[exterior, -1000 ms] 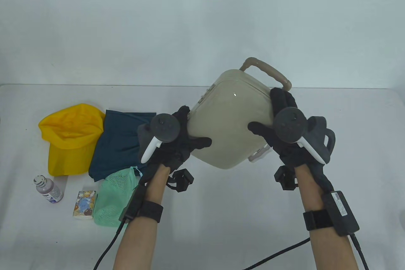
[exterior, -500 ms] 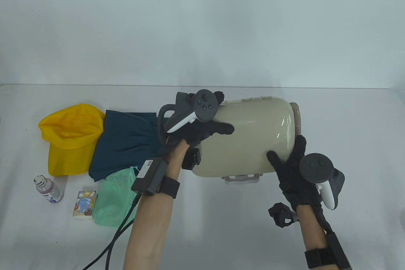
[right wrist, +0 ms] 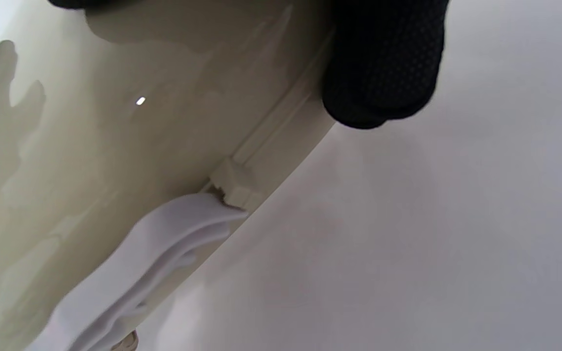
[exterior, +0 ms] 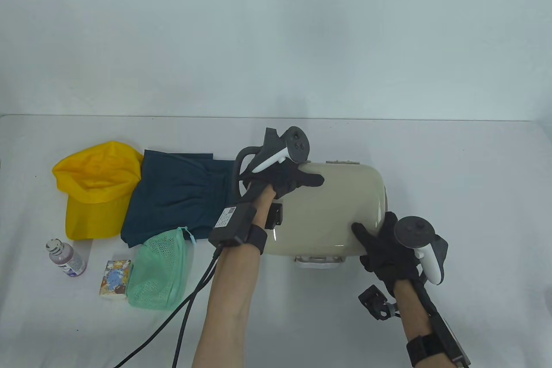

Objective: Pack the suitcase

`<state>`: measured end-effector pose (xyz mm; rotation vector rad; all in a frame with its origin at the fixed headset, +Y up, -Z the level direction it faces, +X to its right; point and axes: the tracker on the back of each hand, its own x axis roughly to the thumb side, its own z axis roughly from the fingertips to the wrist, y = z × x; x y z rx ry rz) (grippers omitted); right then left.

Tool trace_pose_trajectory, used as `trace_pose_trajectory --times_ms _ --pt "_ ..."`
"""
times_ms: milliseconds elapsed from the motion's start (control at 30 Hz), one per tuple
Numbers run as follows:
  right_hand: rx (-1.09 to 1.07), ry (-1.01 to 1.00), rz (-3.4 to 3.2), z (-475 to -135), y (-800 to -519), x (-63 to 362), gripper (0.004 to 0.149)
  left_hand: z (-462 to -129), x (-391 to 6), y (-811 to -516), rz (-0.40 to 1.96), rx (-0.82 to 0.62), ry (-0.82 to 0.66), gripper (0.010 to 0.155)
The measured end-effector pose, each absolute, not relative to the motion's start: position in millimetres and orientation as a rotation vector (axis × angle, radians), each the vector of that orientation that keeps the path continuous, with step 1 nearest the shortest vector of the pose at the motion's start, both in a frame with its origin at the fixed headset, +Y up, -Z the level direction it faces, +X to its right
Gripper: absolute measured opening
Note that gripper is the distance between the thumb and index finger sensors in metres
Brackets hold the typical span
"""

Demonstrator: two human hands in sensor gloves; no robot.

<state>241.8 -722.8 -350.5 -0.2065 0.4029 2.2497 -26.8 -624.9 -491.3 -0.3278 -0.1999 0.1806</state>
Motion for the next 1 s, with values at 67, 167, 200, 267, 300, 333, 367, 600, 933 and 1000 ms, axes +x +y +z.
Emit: trace_pose_trajectory --times_ms 67,167,200,267,300,333,367,600,933,1000 --pt "-0.218 0.410 2.263 -350.5 -723.9 242.2 0.105 -497.8 -26.8 -636.2 0.208 -0.373 -0.191 0.090" --pt "-0.232 0.405 2.267 -349.6 -723.7 241.3 0.102 -506.7 -25.6 -647.7 0.217 -0.438 -0.176 0.089" --pt "-0.229 0.410 2.270 -350.0 -724.5 240.6 0.101 -509.7 -25.4 -650.3 0.217 -0.449 -0.171 0.089" --pt "-0.230 0.406 2.264 -350.2 -724.1 239.8 0.100 -516.6 -26.3 -653.8 0.228 -0.475 -0.156 0.089" --pt "-0.230 0.407 2.264 -350.3 -724.0 239.6 0.100 -518.6 -26.5 -655.2 0.236 -0.486 -0.149 0.089" --pt "-0.245 0.396 2.272 -350.0 -723.1 238.6 0.099 -522.3 -26.6 -658.2 0.241 -0.505 -0.142 0.088" --pt "-0.254 0.388 2.287 -349.7 -722.2 237.6 0.098 -524.7 -26.4 -661.4 0.243 -0.521 -0.134 0.088" --pt "-0.296 0.325 2.510 -348.1 -717.4 230.1 0.096 -536.0 -27.7 -687.5 0.324 -0.707 -0.093 0.086" --pt "-0.286 0.327 2.593 -345.6 -705.6 234.2 0.094 -521.4 -36.6 -675.0 0.272 -0.637 -0.093 0.089" --pt "-0.291 0.219 2.653 -341.3 -692.4 235.6 0.091 -513.1 -43.7 -669.1 0.286 -0.619 -0.103 0.089"
